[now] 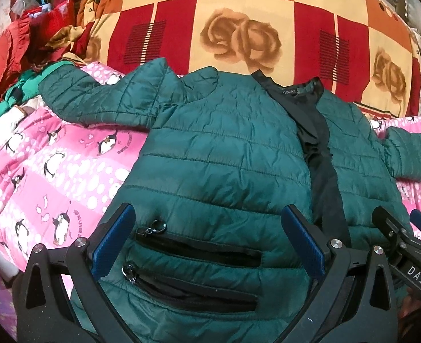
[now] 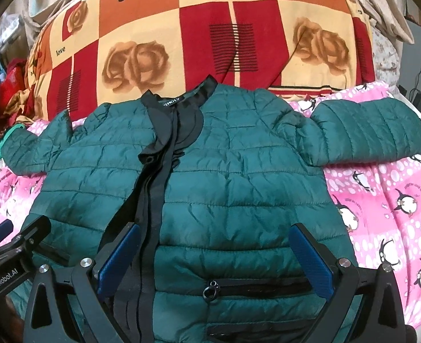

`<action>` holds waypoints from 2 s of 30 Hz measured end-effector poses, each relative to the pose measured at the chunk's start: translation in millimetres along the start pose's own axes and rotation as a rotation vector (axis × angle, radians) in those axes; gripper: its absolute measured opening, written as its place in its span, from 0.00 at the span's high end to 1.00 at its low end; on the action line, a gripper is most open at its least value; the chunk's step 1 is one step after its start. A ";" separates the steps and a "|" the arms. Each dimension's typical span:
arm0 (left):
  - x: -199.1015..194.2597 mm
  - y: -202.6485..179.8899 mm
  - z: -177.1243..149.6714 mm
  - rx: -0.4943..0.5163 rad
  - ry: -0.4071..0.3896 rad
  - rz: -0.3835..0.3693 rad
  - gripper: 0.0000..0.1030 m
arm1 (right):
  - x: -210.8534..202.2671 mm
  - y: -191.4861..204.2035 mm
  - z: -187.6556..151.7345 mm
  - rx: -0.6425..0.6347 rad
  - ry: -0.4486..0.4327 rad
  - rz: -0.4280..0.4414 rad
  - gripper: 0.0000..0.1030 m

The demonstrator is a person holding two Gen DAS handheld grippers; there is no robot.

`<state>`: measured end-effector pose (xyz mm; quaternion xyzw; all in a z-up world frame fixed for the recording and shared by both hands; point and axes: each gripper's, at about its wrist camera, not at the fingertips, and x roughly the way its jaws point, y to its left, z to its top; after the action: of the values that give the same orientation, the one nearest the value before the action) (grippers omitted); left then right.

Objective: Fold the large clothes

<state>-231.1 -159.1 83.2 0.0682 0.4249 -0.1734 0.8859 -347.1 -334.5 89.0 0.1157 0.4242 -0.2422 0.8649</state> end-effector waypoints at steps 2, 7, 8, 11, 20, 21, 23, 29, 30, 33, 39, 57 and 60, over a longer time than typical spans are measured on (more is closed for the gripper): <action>0.1 -0.8 0.1 0.004 -0.001 0.002 0.01 | 0.5 -1.1 1.1 0.002 0.001 0.003 0.00; 2.3 -2.1 -0.3 0.012 0.004 0.005 0.01 | 2.0 -3.7 2.1 0.030 -0.016 0.029 0.00; 2.7 -2.3 -0.5 0.012 0.004 0.004 0.01 | 2.1 -3.6 2.0 0.029 -0.015 0.026 0.00; 4.0 -2.1 -1.2 0.011 0.004 0.001 0.01 | 3.3 -3.7 2.1 0.029 -0.008 0.026 0.00; 10.1 -0.9 -3.0 -0.002 0.022 -0.008 0.01 | 7.2 -6.7 2.3 0.034 -0.004 0.028 0.00; 10.4 -0.9 -2.7 -0.003 0.021 -0.009 0.01 | 8.0 -6.8 2.6 0.033 -0.001 0.027 0.00; 10.5 -1.1 -3.0 -0.003 0.021 -0.011 0.01 | 9.4 -7.4 2.8 0.034 0.005 0.029 0.00; 13.0 -2.3 0.3 0.007 0.016 0.002 0.01 | 13.7 -7.3 4.9 0.034 0.008 0.026 0.00; 13.7 -2.1 1.4 0.007 0.014 0.004 0.01 | 14.6 -8.1 5.2 0.034 0.008 0.025 0.00; 14.7 -0.9 4.2 0.001 0.010 0.005 0.01 | 16.2 -9.8 6.3 0.033 -0.005 0.016 0.00; 17.8 0.1 9.3 0.004 0.001 0.022 0.01 | 21.5 -11.2 12.2 0.028 -0.002 0.012 0.00; 33.0 7.3 34.3 -0.005 -0.004 0.036 0.01 | 38.9 -5.4 39.8 0.024 0.025 0.018 0.00; 35.1 9.8 38.0 -0.010 -0.006 0.038 0.01 | 42.7 -2.4 43.8 0.016 0.025 0.017 0.00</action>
<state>-179.5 -169.0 79.6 0.0712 0.4217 -0.1544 0.8906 -296.4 -368.0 82.2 0.1292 0.4319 -0.2366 0.8607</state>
